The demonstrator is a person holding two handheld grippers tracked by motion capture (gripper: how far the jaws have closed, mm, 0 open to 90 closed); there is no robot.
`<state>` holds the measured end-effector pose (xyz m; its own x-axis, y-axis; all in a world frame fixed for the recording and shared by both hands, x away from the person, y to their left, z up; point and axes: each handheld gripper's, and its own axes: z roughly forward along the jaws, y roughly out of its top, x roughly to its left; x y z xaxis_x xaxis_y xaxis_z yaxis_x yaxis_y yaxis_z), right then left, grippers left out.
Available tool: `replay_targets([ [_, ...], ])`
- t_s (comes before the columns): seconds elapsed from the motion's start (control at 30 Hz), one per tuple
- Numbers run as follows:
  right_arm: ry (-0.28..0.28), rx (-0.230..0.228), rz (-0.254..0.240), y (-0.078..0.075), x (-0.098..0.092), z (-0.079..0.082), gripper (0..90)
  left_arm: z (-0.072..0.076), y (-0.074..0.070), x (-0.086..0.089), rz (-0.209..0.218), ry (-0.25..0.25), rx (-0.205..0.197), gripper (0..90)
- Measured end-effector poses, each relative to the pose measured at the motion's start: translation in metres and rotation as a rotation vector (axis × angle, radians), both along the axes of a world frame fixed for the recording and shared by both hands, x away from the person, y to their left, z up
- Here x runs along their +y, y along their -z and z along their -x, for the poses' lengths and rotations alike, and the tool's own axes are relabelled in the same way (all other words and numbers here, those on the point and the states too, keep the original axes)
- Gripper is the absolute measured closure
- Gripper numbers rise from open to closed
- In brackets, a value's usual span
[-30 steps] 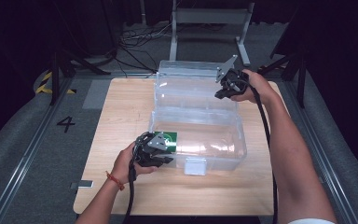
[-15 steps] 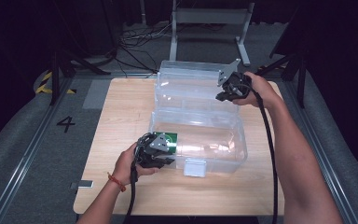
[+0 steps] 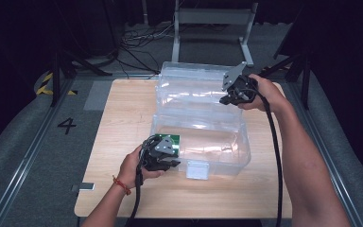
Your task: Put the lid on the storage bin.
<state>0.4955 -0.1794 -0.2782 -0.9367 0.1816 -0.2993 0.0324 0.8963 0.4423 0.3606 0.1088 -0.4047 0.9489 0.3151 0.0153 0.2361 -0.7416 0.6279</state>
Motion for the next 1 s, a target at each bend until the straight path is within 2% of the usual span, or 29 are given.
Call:
replay_targets([
  [0.37, -0.037, -0.025, 0.017, -0.005, 0.004, 0.016, 90.0, 0.0, 0.0, -0.001, -0.001, 0.0, 0.001, 73.8],
  [1.0, -0.049, -0.055, -0.024, -0.005, 0.001, 0.053, 89.9, 0.0, 0.0, 0.0, 0.001, -0.005, 0.004, 73.5],
])
